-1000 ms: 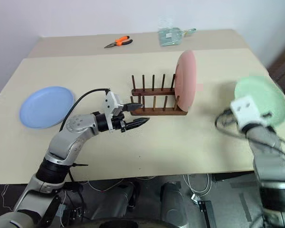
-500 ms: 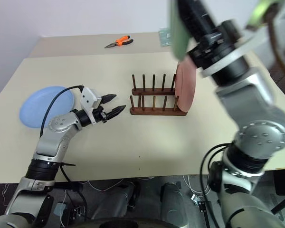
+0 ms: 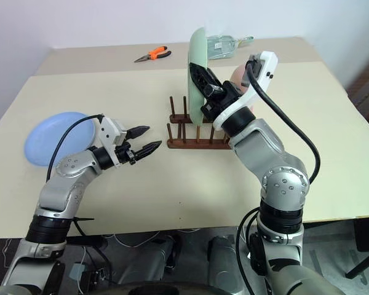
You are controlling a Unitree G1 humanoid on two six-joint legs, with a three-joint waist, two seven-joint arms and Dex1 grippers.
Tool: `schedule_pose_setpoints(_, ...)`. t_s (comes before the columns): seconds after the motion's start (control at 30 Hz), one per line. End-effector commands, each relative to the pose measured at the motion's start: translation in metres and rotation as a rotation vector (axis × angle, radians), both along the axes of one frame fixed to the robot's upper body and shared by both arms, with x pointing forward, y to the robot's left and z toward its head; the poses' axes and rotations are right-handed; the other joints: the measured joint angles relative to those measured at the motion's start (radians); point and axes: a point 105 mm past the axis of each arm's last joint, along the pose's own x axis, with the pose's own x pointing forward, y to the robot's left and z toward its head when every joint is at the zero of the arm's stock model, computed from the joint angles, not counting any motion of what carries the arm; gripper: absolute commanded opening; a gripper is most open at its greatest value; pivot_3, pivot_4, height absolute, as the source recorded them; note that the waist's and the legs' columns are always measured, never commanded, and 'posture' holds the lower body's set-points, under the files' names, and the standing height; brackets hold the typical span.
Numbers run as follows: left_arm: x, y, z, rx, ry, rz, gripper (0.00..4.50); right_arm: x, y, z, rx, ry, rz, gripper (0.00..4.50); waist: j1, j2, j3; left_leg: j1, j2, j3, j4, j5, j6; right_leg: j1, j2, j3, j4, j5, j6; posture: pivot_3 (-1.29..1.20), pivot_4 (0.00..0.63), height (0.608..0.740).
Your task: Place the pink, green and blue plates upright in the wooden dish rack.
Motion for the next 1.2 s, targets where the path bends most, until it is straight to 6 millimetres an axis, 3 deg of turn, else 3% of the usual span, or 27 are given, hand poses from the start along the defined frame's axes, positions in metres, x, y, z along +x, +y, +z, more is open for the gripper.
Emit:
schedule_pose_setpoints(0.03,-0.003,0.002,0.012,-0.010,-0.041,-0.004,3.14,-0.002,-0.003,0.010,0.037,-0.037,-0.009,0.07,0.000,0.000,0.000,0.000,0.000,0.000,0.000,0.000,0.000,0.000,0.000,0.000,0.000,0.000,0.000,0.00,0.150,0.720)
schedule_pose_setpoints(0.43,-0.005,-0.001,0.012,-0.004,-0.033,-0.018,3.14,-0.013,-0.009,0.028,0.107,-0.078,-0.011,0.07,-0.002,0.000,0.000,0.000,0.000,0.000,0.000,0.000,0.000,0.000,0.000,0.000,0.000,0.000,0.000,0.00,0.150,0.720)
schedule_pose_setpoints(0.77,-0.005,-0.002,0.011,0.001,-0.031,-0.025,3.14,0.015,-0.015,-0.011,0.072,0.081,-0.098,0.07,-0.002,0.000,0.000,0.000,0.000,0.000,0.000,0.000,0.000,0.000,0.000,0.000,0.000,0.000,0.000,0.00,0.150,0.720)
schedule_pose_setpoints(0.87,-0.005,-0.001,0.011,0.004,-0.032,-0.021,3.14,0.019,-0.018,-0.017,0.066,0.094,-0.108,1.08,-0.002,0.000,0.000,0.000,0.000,0.000,-0.001,0.000,0.000,0.000,0.000,0.000,0.000,0.000,0.000,0.00,0.150,0.720)
schedule_pose_setpoints(1.0,-0.006,0.002,0.010,-0.002,-0.017,-0.011,3.14,0.019,-0.016,-0.012,-0.054,0.019,-0.133,2.99,-0.004,0.000,0.000,0.000,0.000,0.000,-0.001,0.000,0.000,-0.001,0.000,0.000,0.000,0.000,0.000,0.00,0.150,0.720)
schedule_pose_setpoints(1.07,-0.004,0.005,0.011,-0.025,-0.001,0.003,3.66,0.018,-0.014,-0.006,-0.170,-0.065,-0.162,4.03,-0.004,0.000,0.000,0.000,0.000,0.000,-0.001,0.000,0.000,0.000,0.000,0.000,0.000,0.000,0.000,0.00,0.150,0.720)
schedule_pose_setpoints(1.13,-0.002,0.008,0.013,-0.031,-0.004,0.023,4.38,0.015,-0.012,0.002,-0.295,-0.166,-0.184,4.04,-0.004,0.000,0.000,0.000,0.000,0.001,-0.001,0.000,0.000,-0.001,0.000,-0.001,0.000,0.000,0.000,0.00,0.150,0.720)
schedule_pose_setpoints(1.2,0.003,0.014,0.016,-0.034,-0.023,0.074,4.47,0.011,-0.010,0.011,-0.417,-0.276,-0.207,4.04,-0.004,0.000,0.000,0.000,0.000,0.001,-0.001,0.000,0.000,-0.001,0.000,-0.001,0.000,0.000,0.000,0.00,0.150,0.720)
